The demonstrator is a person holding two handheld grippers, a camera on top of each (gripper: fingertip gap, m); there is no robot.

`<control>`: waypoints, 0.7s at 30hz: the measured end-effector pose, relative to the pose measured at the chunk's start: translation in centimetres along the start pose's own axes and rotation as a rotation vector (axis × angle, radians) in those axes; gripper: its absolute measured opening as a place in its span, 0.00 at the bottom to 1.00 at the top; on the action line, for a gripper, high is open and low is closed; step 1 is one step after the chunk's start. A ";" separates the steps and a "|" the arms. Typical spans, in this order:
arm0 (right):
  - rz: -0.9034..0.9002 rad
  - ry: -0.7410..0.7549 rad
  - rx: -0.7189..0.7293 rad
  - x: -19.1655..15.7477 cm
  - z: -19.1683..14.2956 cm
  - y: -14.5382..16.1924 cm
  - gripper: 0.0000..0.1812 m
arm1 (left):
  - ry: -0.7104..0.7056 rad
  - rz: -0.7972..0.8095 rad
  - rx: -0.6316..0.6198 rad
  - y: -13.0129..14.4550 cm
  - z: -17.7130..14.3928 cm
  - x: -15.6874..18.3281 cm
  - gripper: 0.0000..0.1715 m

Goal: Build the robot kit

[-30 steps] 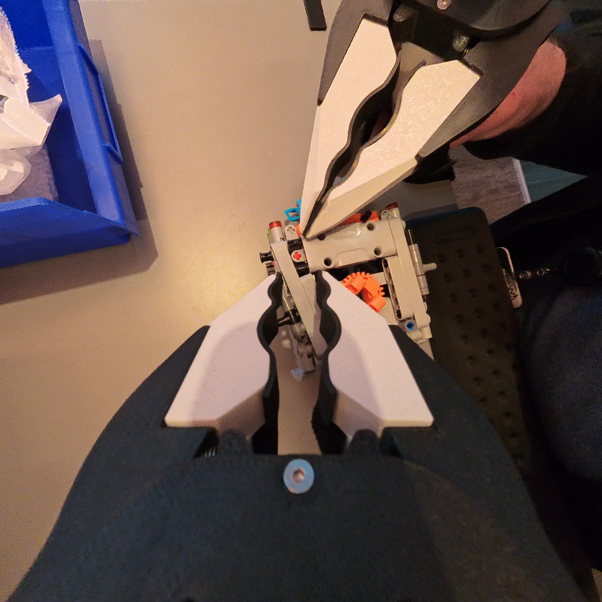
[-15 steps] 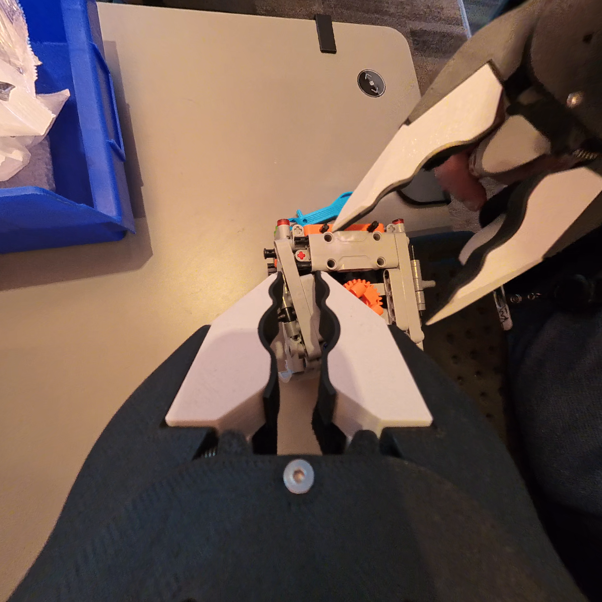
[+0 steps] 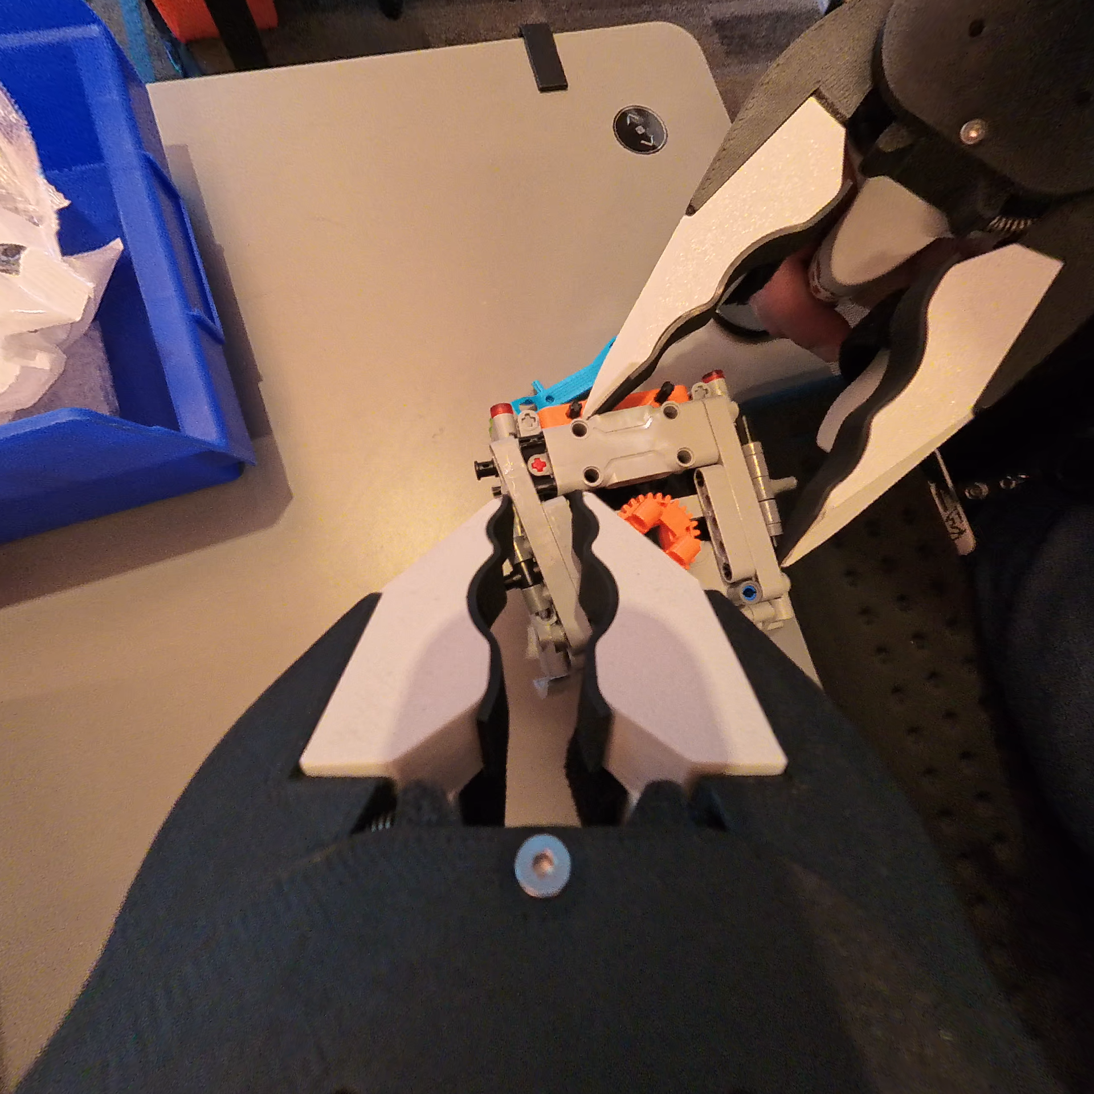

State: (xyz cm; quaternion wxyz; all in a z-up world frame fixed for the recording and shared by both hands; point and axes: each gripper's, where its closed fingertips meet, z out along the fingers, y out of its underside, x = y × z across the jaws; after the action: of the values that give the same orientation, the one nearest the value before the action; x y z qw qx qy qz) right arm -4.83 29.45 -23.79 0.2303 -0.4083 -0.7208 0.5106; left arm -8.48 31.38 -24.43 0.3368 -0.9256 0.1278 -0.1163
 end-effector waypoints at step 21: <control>0.007 -0.050 0.044 0.0 -0.2 -0.1 0.40 | 0.070 0.000 0.009 -0.3 -0.6 -0.1 0.14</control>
State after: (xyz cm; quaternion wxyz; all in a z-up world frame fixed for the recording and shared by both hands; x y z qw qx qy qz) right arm -4.73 29.51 -23.64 0.2193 -0.3927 -0.7137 0.5370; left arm -8.73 31.32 -23.81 0.3362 -0.9195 0.1392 -0.1490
